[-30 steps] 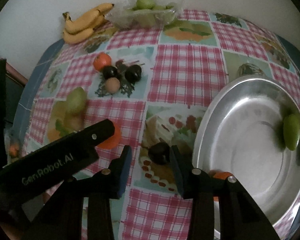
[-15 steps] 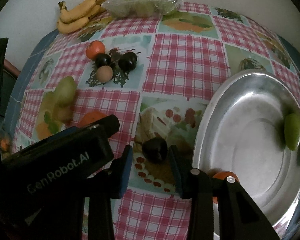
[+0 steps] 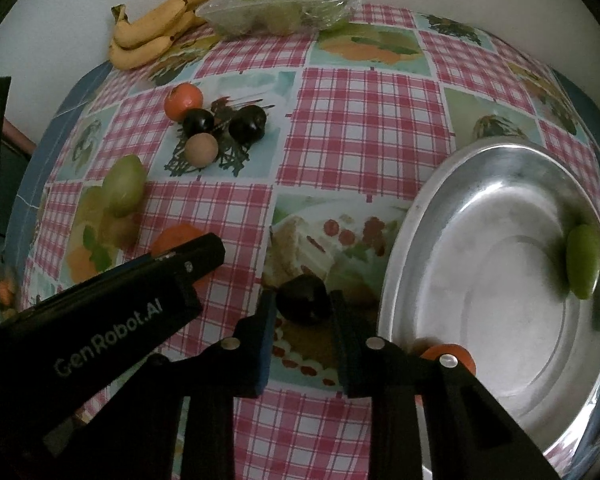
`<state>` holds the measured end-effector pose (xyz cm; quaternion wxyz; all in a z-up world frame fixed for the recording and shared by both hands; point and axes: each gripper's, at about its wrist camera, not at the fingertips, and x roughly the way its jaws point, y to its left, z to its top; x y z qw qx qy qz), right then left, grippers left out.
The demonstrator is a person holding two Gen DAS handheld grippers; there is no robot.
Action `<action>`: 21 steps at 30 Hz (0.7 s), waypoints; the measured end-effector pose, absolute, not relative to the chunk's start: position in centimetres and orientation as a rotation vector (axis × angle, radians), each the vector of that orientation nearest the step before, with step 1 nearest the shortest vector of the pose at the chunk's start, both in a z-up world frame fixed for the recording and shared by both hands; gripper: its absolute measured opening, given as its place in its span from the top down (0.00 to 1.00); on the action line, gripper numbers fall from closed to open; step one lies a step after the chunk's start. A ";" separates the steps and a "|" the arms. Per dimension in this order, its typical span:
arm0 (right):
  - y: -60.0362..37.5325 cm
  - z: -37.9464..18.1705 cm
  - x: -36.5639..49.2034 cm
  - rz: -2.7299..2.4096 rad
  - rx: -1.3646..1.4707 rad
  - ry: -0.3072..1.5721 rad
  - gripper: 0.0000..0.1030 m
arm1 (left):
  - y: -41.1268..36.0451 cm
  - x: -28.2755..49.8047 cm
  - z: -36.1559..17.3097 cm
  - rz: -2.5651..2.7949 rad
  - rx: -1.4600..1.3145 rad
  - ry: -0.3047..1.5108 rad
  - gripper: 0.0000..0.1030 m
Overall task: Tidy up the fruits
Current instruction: 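Close the left tool on the orange while the right tool grasps the dark plum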
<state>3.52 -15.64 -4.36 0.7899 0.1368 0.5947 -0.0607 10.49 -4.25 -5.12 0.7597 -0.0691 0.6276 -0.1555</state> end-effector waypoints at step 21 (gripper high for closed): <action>-16.0 -3.5 3.3 -0.128 0.322 1.252 0.75 | -3.7 10.4 -3.5 -0.358 -0.176 1.326 0.59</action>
